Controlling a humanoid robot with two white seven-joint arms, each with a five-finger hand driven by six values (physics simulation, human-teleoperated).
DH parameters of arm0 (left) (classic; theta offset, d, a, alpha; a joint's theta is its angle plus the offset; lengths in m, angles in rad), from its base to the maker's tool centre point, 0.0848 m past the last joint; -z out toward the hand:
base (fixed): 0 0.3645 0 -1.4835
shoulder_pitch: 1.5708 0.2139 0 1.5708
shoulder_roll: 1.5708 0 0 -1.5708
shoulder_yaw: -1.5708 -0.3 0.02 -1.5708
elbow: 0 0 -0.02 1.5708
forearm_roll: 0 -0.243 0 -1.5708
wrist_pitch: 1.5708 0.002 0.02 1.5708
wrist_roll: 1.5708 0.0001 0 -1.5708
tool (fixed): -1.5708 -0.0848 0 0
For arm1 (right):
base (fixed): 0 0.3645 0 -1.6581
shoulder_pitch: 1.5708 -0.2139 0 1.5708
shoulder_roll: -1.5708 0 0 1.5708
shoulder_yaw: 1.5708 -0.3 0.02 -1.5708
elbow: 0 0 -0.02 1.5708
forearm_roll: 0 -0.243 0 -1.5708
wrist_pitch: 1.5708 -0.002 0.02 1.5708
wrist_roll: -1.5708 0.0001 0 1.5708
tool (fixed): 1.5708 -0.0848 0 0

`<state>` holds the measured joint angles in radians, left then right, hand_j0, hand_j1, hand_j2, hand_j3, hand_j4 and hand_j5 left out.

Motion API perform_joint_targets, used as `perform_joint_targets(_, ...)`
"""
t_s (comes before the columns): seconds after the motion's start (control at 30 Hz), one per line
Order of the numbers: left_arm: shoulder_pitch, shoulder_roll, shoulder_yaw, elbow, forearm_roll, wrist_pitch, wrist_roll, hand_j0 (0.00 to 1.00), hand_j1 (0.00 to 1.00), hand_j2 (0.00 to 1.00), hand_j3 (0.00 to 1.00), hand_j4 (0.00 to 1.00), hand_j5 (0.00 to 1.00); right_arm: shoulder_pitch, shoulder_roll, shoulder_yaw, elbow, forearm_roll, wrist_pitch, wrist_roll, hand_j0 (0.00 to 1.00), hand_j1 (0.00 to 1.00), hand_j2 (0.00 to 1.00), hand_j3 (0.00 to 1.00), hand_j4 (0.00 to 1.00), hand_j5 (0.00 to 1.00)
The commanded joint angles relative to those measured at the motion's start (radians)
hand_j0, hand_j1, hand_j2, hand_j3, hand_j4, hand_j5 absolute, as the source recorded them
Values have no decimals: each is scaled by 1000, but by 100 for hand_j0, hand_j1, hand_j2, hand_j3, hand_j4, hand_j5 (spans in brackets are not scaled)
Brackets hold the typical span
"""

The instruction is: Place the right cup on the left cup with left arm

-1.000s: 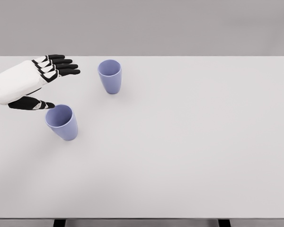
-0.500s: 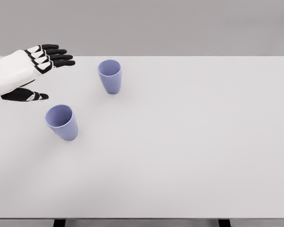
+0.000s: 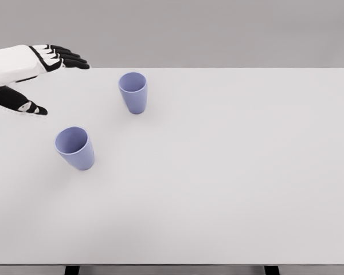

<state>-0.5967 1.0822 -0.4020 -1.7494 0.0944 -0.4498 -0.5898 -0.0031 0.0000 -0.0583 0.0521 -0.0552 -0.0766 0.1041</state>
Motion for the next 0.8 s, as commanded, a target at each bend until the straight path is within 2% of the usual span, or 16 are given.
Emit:
perform_joint_targets(0.0,0,-4,0,1,54,124,-21,99,99,99,99,99,99,0,0,0,0,0,0,0,100,100,100,100,100,100)
perform_joint_targets(0.03,-2,-10,0,1,53,146,-21,99,99,99,99,99,99,0,0,0,0,0,0,0,100,100,100,100,100,100)
perform_joint_targets(0.1,-40,-97,0,8,12,273,-21,98,98,98,98,98,98,0,0,0,0,0,0,0,100,100,100,100,100,100)
perform_joint_targets(0.2,-57,-145,-21,38,-41,284,-21,99,99,99,99,99,99,0,0,0,0,0,0,0,100,100,100,100,100,100)
perform_joint_targets(0.3,-132,-145,-152,71,-44,284,-21,100,100,100,100,100,100,0,0,0,0,0,0,0,100,100,100,100,100,100)
perform_joint_targets(0.33,-207,-145,-256,99,-44,283,-21,100,100,100,100,100,100,0,0,0,0,0,0,0,100,100,100,100,100,100)
perform_joint_targets(0.4,-304,-154,-419,154,-38,275,-21,100,100,100,100,100,100,0,0,0,0,0,0,0,100,100,100,100,100,100)
perform_joint_targets(0.47,-362,-197,-501,186,-36,275,-21,100,100,100,100,100,100,0,0,0,0,0,0,0,100,100,100,100,100,100)
perform_joint_targets(0.6,-500,-280,-661,301,-32,272,-21,100,100,100,100,100,100,0,0,0,0,0,0,0,100,100,100,100,100,100)
perform_joint_targets(0.63,-517,-283,-682,312,-30,272,-21,100,100,100,100,100,100,0,0,0,0,0,0,0,100,100,100,100,100,100)
perform_joint_targets(0.7,-597,-346,-776,389,-18,269,-21,100,100,100,100,100,100,0,0,0,0,0,0,0,100,100,100,100,100,100)
perform_joint_targets(0.77,-636,-381,-817,425,1,269,-21,100,100,100,100,100,100,0,0,0,0,0,0,0,100,100,100,100,100,100)
